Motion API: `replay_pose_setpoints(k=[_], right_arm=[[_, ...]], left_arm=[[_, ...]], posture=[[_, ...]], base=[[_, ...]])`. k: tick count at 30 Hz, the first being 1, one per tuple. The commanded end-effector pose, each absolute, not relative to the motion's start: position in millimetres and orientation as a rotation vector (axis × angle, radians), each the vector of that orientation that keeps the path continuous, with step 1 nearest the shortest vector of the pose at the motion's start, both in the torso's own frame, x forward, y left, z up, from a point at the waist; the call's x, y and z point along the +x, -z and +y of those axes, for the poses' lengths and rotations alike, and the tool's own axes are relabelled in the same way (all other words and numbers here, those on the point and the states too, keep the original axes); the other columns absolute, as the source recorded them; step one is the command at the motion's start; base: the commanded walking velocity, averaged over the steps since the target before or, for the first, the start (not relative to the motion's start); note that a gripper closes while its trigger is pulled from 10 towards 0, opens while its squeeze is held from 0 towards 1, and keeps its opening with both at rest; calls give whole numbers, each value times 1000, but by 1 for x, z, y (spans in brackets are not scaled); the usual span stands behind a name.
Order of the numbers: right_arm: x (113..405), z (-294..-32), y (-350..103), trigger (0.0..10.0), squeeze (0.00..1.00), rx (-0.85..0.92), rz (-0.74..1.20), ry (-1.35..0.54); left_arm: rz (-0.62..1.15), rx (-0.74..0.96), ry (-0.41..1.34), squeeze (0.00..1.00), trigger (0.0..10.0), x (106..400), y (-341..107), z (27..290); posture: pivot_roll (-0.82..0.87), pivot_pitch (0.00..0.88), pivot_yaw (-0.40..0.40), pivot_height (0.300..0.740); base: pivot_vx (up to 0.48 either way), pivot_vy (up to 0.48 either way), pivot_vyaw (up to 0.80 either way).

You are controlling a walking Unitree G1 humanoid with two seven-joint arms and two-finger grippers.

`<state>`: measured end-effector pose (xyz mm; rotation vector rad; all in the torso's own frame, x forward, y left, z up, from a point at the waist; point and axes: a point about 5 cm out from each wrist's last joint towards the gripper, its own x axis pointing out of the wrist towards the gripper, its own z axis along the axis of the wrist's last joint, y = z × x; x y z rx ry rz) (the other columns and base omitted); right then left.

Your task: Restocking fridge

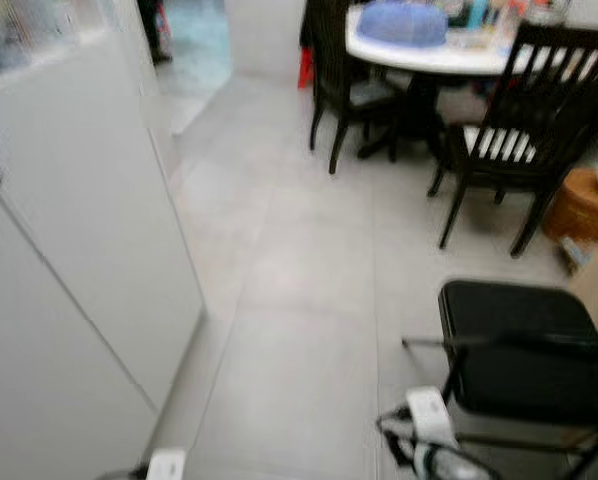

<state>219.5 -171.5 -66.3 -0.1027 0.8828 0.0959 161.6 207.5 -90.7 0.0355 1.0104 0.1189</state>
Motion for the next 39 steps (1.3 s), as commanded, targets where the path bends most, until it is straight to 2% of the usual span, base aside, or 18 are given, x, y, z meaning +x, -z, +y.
replay_pose_setpoints(k=[1, 5, 39], right_arm=[[217, -185, 66, 10000, 0, -115, 892, -63], [217, -185, 67, 10000, 0, -114, 892, -62], [216, -184, 67, 10000, 0, -112, 896, -58]], left_arm=[[997, 25, -112, 0, 10000, 166, 90, 203], [995, 27, -112, 0, 10000, 167, 89, 203], [1031, -5, -125, 0, 10000, 164, 92, 201]], posture=[[-87, 0, 32, 740], [-88, 0, 34, 740], [-93, 0, 35, 740]], base=[[337, 0, 0], [322, 0, 0], [0, 0, 0]])
